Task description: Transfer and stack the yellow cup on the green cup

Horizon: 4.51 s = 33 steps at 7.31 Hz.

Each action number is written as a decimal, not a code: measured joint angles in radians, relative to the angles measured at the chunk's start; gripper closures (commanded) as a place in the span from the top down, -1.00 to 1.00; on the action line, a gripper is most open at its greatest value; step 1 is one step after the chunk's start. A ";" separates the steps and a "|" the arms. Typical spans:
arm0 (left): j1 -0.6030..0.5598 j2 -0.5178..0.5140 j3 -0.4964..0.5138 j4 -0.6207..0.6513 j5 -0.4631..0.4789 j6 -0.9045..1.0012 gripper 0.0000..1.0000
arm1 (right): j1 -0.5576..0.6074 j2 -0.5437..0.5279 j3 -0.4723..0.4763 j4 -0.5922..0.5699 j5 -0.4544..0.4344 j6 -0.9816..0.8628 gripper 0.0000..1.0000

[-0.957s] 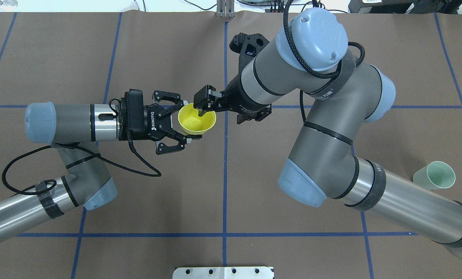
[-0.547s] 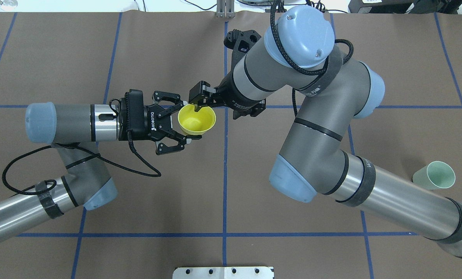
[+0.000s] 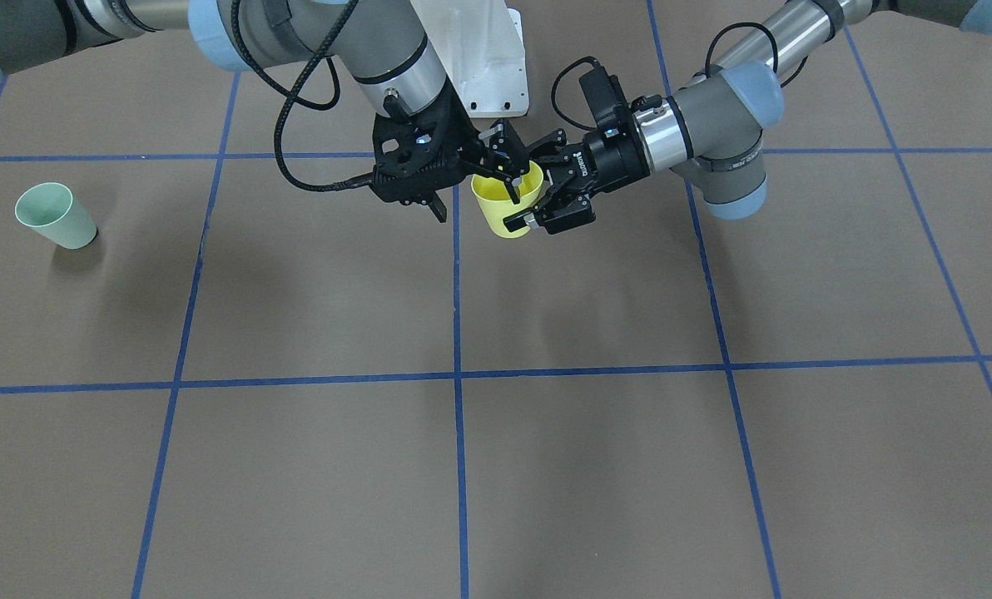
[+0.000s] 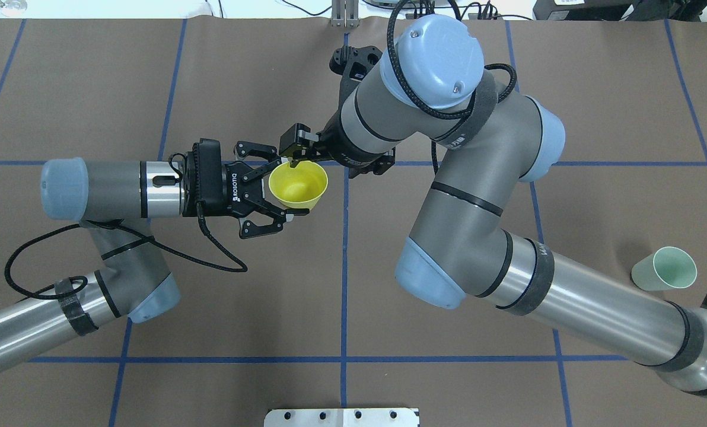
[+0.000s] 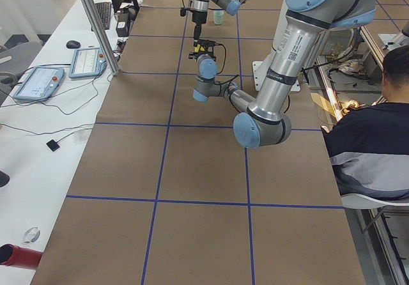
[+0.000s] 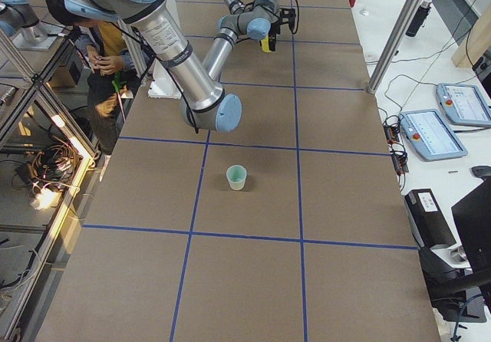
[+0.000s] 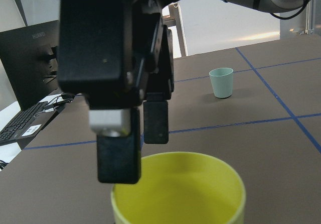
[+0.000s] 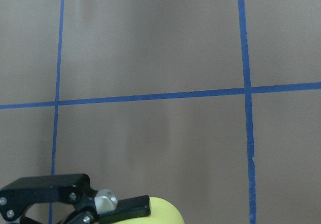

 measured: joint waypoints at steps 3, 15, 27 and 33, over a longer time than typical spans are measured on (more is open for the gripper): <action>0.002 0.004 0.001 0.000 0.000 0.001 -0.32 | -0.007 -0.003 0.056 0.000 -0.002 -0.005 1.00; 0.005 0.010 0.006 0.011 0.002 0.001 -0.32 | -0.077 0.085 0.032 -0.338 -0.122 -0.046 0.49; 0.013 0.012 0.007 0.001 0.005 0.000 0.99 | -0.085 0.082 0.047 -0.353 -0.150 -0.048 -1.00; 0.009 0.013 0.029 0.029 0.140 0.001 0.98 | 0.192 -0.144 0.175 -0.356 -0.010 -0.209 -1.00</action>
